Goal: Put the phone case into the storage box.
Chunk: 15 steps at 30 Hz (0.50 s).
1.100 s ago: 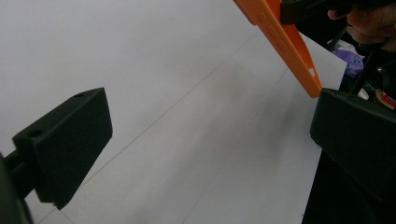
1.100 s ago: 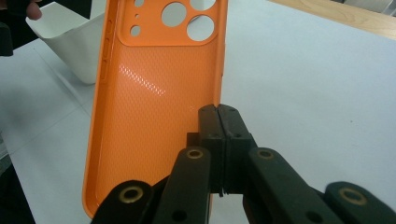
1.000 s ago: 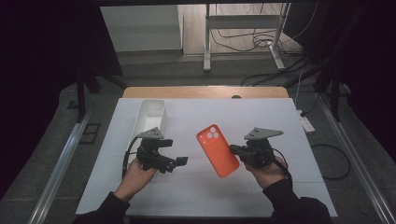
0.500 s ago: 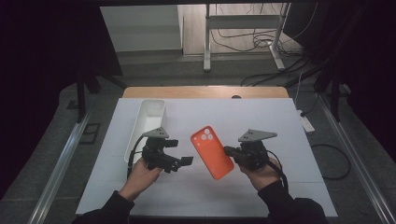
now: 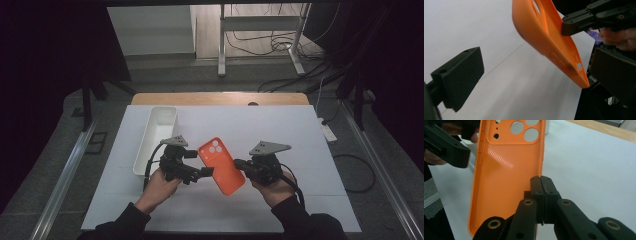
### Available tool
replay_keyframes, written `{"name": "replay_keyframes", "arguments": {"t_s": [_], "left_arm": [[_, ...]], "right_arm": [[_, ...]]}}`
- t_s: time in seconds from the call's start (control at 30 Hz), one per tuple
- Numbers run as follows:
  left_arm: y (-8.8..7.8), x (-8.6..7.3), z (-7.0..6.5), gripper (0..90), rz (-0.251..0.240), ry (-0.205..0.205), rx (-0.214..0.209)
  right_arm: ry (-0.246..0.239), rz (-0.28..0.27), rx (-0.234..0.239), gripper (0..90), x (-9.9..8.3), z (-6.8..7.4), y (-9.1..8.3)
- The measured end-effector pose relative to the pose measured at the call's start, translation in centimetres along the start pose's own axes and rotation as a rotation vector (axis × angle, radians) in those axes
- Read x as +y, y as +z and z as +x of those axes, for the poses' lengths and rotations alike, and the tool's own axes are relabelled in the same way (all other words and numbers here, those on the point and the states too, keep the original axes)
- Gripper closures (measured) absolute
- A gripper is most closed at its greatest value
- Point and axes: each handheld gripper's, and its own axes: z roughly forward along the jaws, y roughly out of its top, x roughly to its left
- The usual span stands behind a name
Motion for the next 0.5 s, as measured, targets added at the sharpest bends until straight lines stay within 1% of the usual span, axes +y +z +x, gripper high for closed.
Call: {"name": "replay_keyframes", "arguments": {"t_s": [0.03,0.17,0.4,0.5], "left_arm": [[0.1,0.0,0.0,0.0,0.002,0.001,0.001],[0.6,0.2,-0.1,0.0,0.003,-0.015,-0.007],[1.2,0.3,-0.2,0.0,0.019,-0.029,-0.042],[1.4,0.3,-0.4,2.2,0.025,-0.036,-0.042]], "right_arm": [[-0.001,-0.001,0.003,88.7,0.0,0.1,0.0],[-0.009,-0.004,0.01,88.7,0.1,0.5,0.1],[-0.015,-0.003,0.014,88.7,0.0,0.8,0.3],[-0.016,-0.005,0.015,88.6,0.0,0.8,0.3]]}}
